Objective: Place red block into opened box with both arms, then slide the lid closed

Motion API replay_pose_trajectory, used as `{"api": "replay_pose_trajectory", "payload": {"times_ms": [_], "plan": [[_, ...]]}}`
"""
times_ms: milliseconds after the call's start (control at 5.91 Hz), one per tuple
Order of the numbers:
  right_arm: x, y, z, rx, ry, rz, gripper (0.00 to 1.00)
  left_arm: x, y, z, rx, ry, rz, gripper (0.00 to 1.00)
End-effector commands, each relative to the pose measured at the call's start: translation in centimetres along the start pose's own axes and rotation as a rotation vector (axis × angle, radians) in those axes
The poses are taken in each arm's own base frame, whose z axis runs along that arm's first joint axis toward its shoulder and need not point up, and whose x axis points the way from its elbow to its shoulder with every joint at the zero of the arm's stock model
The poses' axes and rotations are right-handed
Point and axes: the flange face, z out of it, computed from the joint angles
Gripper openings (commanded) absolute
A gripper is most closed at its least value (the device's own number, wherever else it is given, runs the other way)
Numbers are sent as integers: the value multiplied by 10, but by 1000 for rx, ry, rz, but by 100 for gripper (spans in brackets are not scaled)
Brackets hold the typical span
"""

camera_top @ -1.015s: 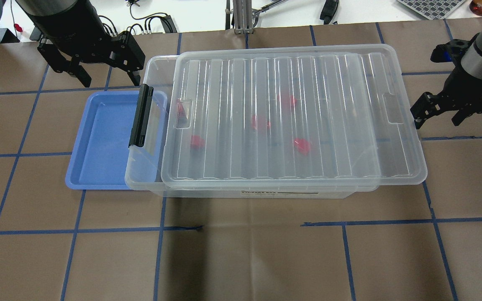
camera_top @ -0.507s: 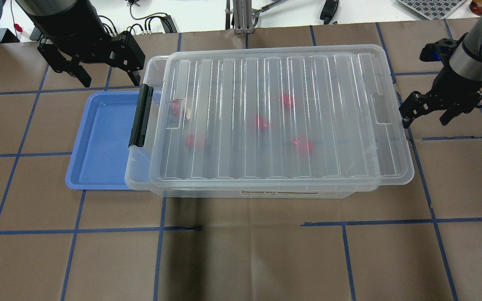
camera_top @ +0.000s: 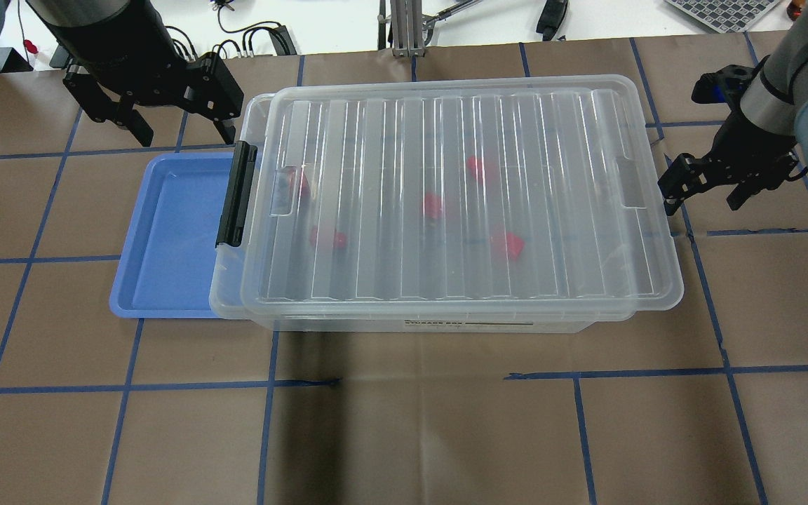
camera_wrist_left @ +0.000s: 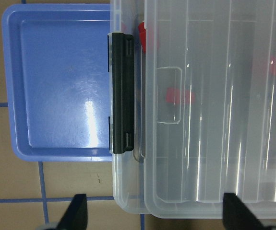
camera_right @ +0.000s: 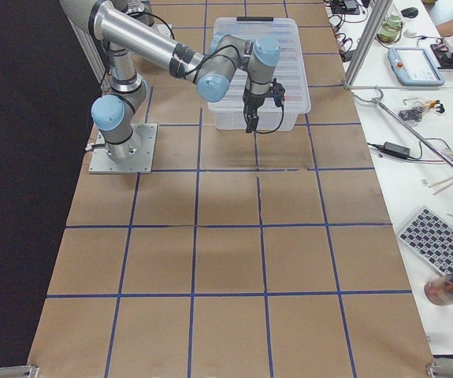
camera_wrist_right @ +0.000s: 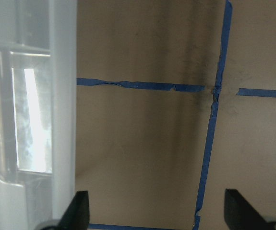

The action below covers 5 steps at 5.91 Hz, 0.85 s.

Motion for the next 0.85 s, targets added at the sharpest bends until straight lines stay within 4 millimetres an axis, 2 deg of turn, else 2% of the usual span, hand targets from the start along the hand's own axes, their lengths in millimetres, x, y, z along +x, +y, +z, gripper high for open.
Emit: {"api": "replay_pose_trajectory", "payload": {"times_ms": [0,338,507,676], "plan": [[-5,-1,0,7,-19,-5,100,0,0,1,-1,0,0,98],[-4,-4,-5,25,-10,-6,100,0,0,0,0,0,0,98],[2,-13,-33,75,22,-7,100,0,0,0,0,0,0,98],[5,-20,-74,119,44,-2,100,0,0,0,0,0,0,98]]}}
